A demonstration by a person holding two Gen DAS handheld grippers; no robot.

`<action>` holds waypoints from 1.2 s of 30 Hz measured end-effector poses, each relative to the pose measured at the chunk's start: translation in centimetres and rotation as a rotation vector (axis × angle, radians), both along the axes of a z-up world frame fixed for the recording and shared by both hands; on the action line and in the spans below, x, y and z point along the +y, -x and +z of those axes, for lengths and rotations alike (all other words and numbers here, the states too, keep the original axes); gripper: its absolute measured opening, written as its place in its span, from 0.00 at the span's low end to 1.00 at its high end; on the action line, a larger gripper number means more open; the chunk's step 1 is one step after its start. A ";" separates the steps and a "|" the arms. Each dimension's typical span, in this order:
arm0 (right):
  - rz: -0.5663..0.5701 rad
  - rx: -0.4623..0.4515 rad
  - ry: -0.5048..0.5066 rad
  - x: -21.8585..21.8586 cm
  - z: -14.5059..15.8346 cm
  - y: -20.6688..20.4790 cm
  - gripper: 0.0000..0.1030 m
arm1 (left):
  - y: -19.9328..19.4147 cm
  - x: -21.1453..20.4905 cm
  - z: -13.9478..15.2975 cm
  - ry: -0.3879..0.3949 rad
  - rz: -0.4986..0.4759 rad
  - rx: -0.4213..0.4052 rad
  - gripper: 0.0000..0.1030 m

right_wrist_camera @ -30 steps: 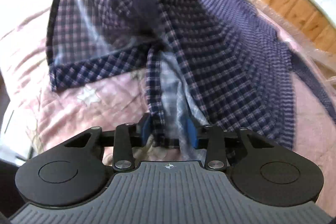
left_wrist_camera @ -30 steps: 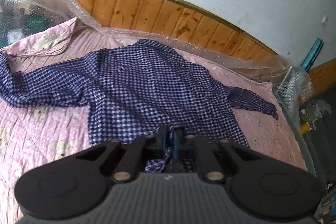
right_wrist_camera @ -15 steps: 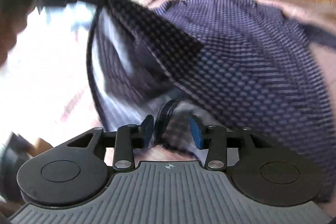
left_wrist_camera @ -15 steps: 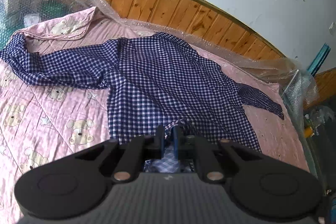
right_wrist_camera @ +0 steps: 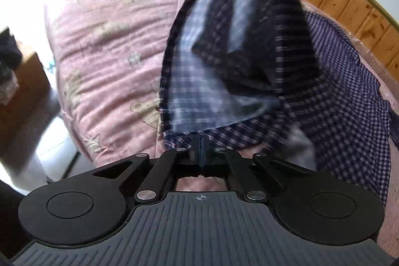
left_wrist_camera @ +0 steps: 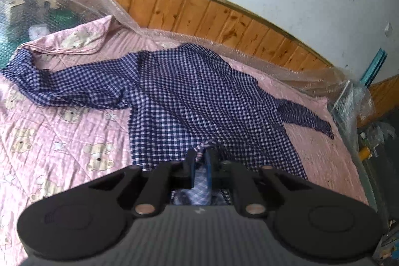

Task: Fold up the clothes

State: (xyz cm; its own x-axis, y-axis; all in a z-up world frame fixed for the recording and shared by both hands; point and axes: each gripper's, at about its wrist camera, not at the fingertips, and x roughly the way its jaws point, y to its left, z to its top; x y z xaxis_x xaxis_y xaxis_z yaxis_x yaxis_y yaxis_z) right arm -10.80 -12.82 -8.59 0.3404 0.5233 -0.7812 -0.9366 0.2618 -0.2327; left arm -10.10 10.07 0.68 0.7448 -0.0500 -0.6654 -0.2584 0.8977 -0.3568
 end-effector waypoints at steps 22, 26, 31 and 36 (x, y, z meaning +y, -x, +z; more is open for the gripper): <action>0.004 -0.066 0.062 0.6 -1.4 1.2 0.23 | -2.3 -0.7 -7.0 -0.146 -0.028 0.118 0.56; 0.051 -0.120 0.095 1.2 -1.7 1.9 0.21 | -4.1 0.0 -9.1 -0.063 -0.064 0.149 0.07; 0.093 -0.131 0.112 -0.2 -0.5 2.1 0.02 | 0.7 0.9 -6.3 0.026 -0.022 0.075 0.01; 0.162 -0.164 0.135 -5.0 1.0 3.1 0.02 | 7.3 -2.2 -6.5 0.012 -0.090 0.145 0.02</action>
State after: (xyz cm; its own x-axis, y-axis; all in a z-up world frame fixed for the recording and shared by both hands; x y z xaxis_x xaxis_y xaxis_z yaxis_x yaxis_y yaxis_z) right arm -13.91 -17.83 -7.59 0.3885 0.4760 -0.7890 -0.9107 0.0680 -0.4074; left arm -17.39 7.91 -5.80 0.6328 -0.1209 -0.7648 -0.2267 0.9155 -0.3323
